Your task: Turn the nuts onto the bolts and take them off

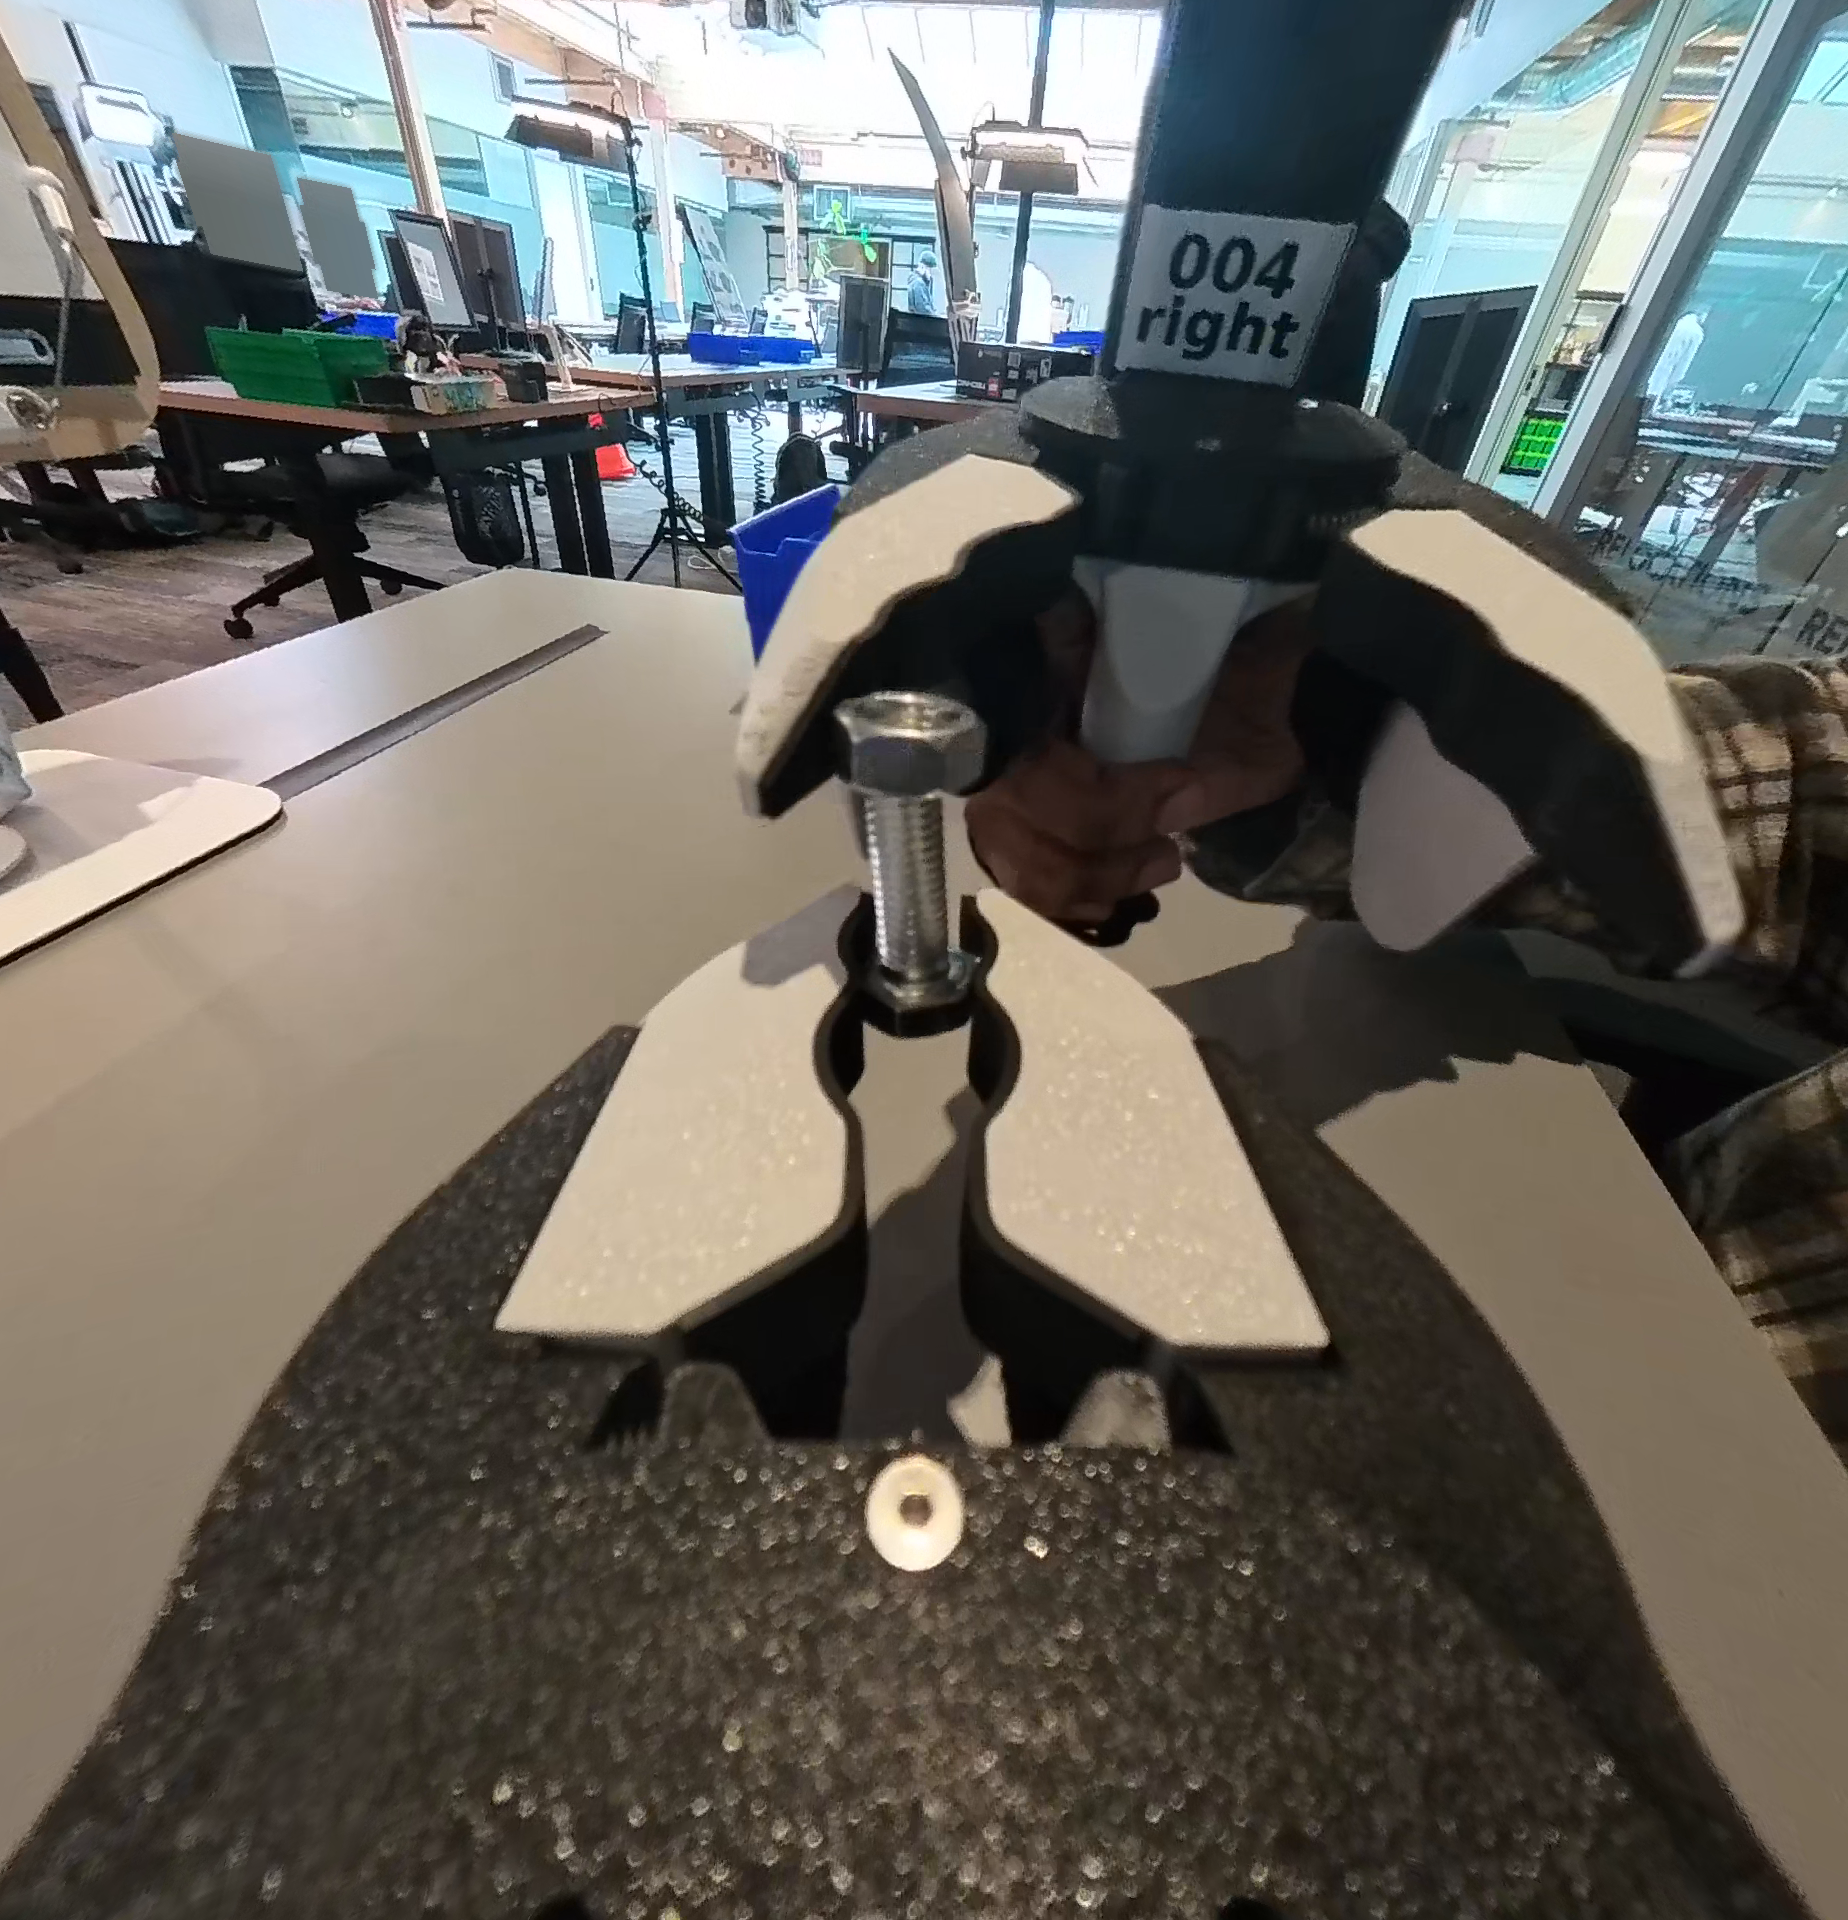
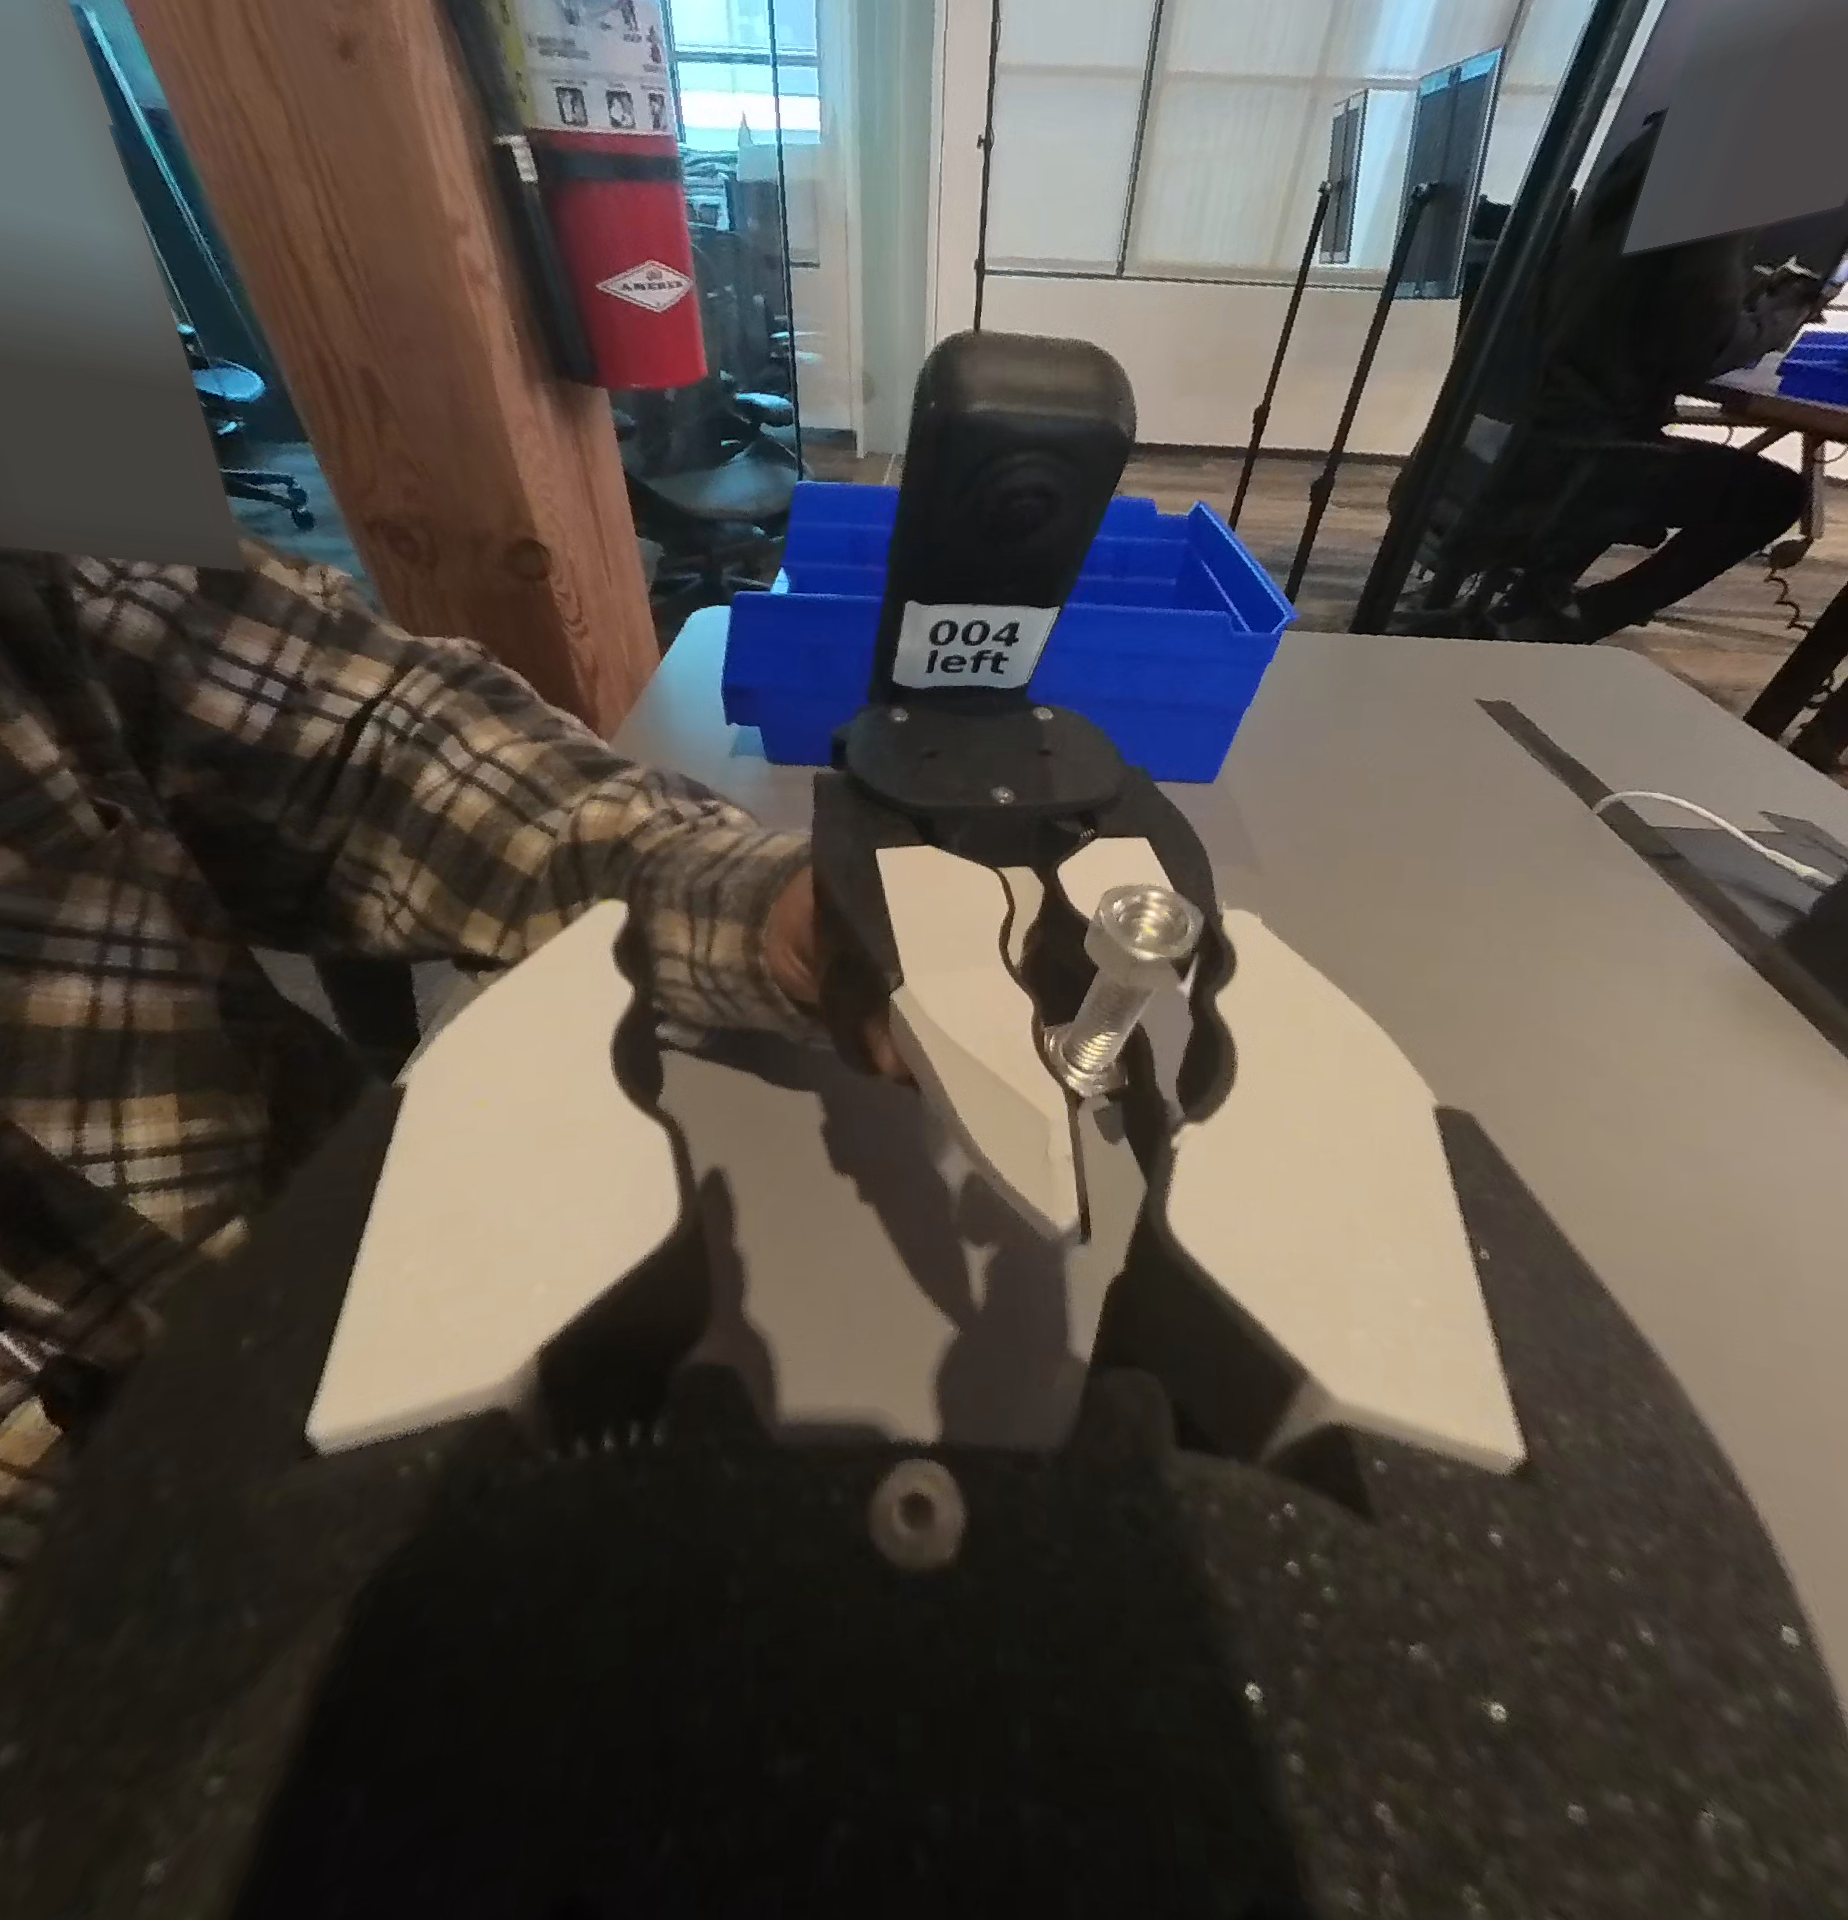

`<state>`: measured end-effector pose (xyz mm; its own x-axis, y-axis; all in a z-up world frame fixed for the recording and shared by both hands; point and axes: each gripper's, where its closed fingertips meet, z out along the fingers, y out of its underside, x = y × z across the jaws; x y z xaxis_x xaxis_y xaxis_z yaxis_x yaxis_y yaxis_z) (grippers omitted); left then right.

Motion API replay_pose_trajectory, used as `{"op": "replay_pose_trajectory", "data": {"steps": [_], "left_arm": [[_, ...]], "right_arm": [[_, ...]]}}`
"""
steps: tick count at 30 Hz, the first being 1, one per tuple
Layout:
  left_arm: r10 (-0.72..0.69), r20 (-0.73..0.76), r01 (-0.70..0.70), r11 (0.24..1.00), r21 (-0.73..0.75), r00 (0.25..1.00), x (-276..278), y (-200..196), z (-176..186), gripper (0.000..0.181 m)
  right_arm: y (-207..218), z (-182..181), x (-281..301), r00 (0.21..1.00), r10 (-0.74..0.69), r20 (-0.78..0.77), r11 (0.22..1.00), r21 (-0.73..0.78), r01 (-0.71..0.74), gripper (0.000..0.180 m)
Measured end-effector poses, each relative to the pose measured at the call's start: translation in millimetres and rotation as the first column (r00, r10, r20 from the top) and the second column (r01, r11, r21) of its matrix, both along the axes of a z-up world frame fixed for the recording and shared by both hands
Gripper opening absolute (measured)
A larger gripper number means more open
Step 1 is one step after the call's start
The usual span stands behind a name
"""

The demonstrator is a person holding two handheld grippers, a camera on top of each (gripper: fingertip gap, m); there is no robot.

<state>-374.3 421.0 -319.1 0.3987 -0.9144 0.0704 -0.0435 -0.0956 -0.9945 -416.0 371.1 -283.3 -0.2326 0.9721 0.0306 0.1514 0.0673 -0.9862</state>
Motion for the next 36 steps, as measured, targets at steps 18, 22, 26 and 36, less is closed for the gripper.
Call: {"op": "replay_pose_trajectory", "data": {"steps": [18, 22, 26, 36], "left_arm": [[-0.019, 0.020, 0.019, 1.000, -0.003, 1.000, 3.5, -3.9, 4.6, 0.015], [-0.012, 0.030, 0.013, 1.000, -0.012, 0.999, 0.7, -2.5, 5.7, 0.015], [-0.022, 0.027, 0.022, 1.000, -0.004, 0.999, 2.7, -4.2, 6.6, 0.015], [-0.023, 0.033, 0.023, 1.000, -0.004, 0.999, 2.5, -4.4, 8.5, 0.015]], "right_arm": [[-1.4, 7.1, 1.9, 0.999, -0.015, -0.040, 1.000, 0.005, 0.015, 0.097], [-4.0, 1.7, 7.0, 0.999, -0.034, -0.029, 0.999, 0.025, 0.034, 0.099], [1.9, 7.4, 7.2, 0.997, -0.055, -0.055, 0.998, 0.012, 0.056, 0.099], [-1.2, 10.1, 8.6, 0.996, -0.060, -0.067, 0.998, 0.017, 0.062, 0.101]]}}
